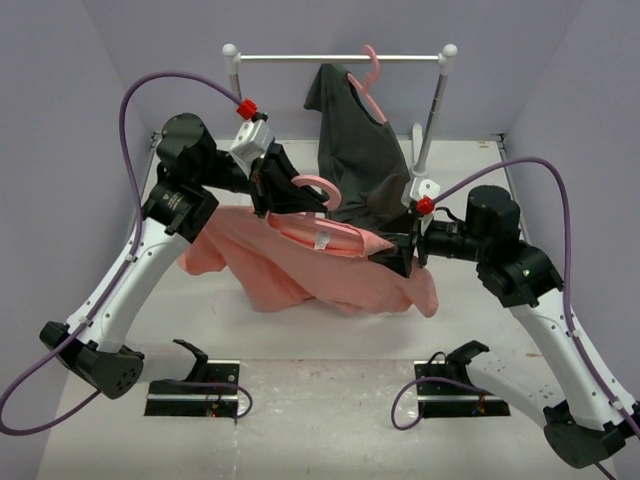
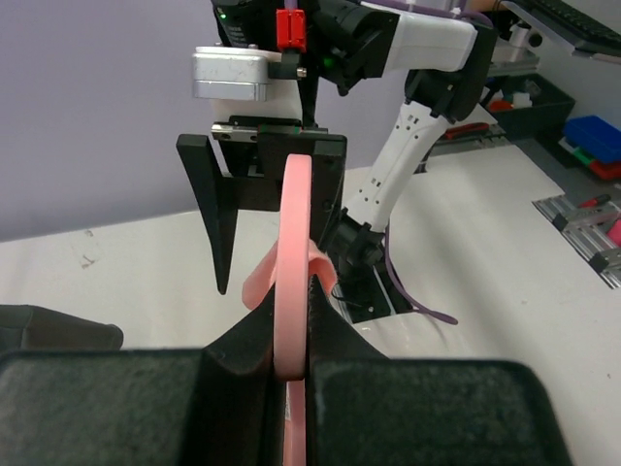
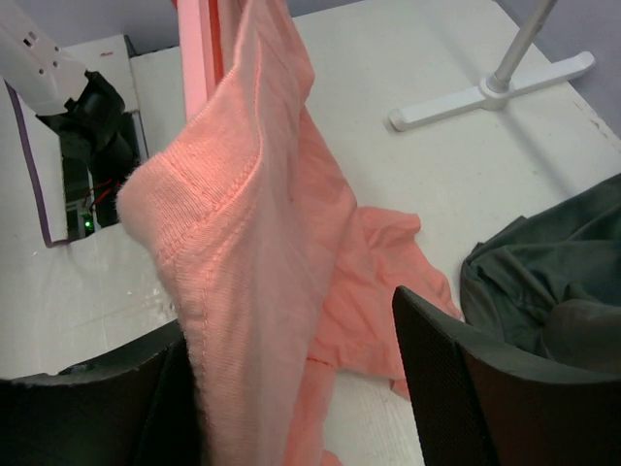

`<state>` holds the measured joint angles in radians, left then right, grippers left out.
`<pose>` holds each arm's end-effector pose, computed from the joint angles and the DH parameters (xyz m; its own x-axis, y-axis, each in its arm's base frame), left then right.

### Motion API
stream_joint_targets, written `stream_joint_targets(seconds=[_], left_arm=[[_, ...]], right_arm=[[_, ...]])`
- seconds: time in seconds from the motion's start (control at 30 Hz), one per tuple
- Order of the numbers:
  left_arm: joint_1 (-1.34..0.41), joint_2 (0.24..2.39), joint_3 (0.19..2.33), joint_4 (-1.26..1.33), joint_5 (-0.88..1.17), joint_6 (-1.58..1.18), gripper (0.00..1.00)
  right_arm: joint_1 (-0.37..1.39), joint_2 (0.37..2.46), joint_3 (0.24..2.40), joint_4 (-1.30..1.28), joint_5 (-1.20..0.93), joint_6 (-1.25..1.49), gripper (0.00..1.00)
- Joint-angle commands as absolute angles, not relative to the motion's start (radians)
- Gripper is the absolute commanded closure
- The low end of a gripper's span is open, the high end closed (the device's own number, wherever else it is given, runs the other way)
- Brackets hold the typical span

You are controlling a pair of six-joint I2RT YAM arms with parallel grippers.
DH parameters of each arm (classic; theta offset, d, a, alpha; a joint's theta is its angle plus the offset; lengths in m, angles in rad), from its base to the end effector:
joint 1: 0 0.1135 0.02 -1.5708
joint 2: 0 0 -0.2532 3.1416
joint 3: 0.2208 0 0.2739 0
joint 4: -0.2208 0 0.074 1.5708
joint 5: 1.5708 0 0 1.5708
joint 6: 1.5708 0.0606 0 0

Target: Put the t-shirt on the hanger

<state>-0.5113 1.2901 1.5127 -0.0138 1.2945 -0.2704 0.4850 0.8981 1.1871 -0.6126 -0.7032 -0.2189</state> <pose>0.2208 -0.1907 0.4931 -0.0807 -0.0383 -0.9960 0.9679 -0.2416 -0.0691 0.1722 0.1350 0.4070 -0.0796 -0.2292 -0.9701 -0.9377 0.3475 -0.0052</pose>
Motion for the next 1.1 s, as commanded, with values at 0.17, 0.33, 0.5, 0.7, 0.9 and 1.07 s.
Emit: stream_joint_targets(seconds=[0.17,0.33,0.5,0.7,0.9,1.07], left_arm=[[-0.453,1.336,1.609,0.062,1.382,-0.364,1.00],[-0.451,1.388,1.664,0.049,1.347,-0.392,1.00],[-0.451,1.403,1.689,0.060,1.355,-0.413,1.00],[-0.453,1.416,1.692,0.091,1.364,-0.453,1.00],[-0.453,1.433,1.701,0.123,1.367,-0.490,1.00],[-0.453,1.433,1.711,0.129,1.357,-0.497,1.00]], right_arm=[[0.486,0.837,1.177,-0.490,-0.857,-0.194,1.00],[0.489,0.818,1.157,-0.430,-0.919,-0.153,1.00],[0.490,0.805,1.164,-0.427,-0.907,-0.160,0.41],[0.493,0.888,1.236,-0.453,-0.909,-0.169,0.42],[0.535,0.974,1.288,-0.485,-0.884,-0.183,0.62],[0.554,0.992,1.293,-0.497,-0.830,-0.176,0.99]])
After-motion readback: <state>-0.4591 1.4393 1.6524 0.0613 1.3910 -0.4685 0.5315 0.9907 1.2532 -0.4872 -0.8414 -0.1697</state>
